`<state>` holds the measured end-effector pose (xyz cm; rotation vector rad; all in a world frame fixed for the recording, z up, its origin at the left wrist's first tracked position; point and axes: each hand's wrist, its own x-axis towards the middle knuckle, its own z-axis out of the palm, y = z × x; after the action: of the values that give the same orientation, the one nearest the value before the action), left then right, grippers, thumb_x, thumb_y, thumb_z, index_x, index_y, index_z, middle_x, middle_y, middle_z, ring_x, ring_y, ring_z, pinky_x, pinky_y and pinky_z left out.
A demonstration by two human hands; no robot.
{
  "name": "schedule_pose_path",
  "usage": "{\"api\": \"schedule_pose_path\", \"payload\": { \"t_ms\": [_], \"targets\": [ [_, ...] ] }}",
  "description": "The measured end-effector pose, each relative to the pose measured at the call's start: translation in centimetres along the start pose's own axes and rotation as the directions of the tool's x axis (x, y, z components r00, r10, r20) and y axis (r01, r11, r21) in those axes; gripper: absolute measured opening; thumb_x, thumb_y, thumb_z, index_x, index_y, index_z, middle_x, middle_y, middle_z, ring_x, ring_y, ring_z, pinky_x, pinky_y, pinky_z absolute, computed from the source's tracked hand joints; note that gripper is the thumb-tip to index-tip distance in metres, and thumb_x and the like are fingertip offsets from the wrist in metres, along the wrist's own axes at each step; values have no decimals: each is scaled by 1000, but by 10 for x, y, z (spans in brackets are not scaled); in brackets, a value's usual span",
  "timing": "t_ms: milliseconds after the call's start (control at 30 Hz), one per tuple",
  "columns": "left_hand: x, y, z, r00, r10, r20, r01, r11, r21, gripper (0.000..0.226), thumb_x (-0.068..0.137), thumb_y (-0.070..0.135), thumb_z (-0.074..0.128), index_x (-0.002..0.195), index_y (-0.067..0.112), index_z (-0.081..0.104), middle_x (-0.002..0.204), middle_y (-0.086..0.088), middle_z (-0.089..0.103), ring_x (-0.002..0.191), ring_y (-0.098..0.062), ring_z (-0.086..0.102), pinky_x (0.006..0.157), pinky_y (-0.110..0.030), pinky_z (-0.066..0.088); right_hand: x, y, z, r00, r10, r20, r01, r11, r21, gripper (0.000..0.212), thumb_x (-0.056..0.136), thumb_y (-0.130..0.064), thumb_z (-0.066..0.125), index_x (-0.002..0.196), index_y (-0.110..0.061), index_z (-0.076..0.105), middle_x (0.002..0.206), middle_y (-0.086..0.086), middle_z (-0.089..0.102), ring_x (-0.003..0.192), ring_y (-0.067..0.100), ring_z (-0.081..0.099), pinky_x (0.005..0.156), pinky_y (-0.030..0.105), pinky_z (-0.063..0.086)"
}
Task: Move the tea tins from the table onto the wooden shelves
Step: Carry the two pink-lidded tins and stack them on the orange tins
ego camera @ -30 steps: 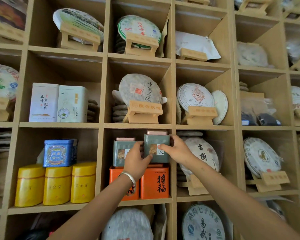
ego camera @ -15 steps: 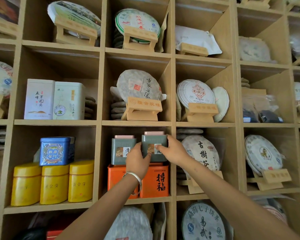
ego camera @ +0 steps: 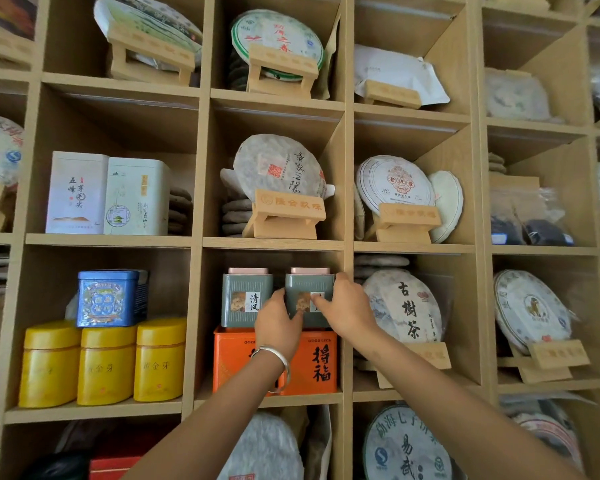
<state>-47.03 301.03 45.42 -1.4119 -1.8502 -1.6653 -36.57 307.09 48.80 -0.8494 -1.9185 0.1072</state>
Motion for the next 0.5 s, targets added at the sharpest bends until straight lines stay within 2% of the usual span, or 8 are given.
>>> {"api": "schedule_pose_path", "payload": {
  "t_ms": [233, 400, 500],
  "targets": [
    [0, -5, 1, 1000, 12, -2, -12, 997, 80, 40, 89, 17, 64, 127, 9, 54, 116, -12, 64, 106, -25, 61, 86, -32, 49, -2, 0, 7, 1000, -12, -4, 12, 1000, -7, 34, 91, -32, 61, 113, -8, 52, 109, 12, 66, 99, 29, 64, 75, 36, 55],
    [-3, -5, 1, 1000, 15, 22, -18, 986, 164, 56, 92, 16, 60, 143, 9, 37, 126, -11, 59, 116, -24, 57, 96, -34, 48, -2, 1, 7, 1000, -26, -1, 26, 1000, -4, 35, 91, -32, 62, 114, -8, 52, 110, 12, 66, 99, 28, 64, 76, 38, 55],
    [-4, -5, 1, 999, 12, 42, -20, 978, 210, 60, 94, 14, 57, 147, 9, 30, 130, -11, 56, 118, -24, 55, 96, -33, 46, -1, 1, 8, 1000, -30, 8, 30, 1000, -6, 36, 91, -32, 62, 116, -8, 52, 112, 12, 66, 102, 27, 64, 78, 37, 55]
  ]
}}
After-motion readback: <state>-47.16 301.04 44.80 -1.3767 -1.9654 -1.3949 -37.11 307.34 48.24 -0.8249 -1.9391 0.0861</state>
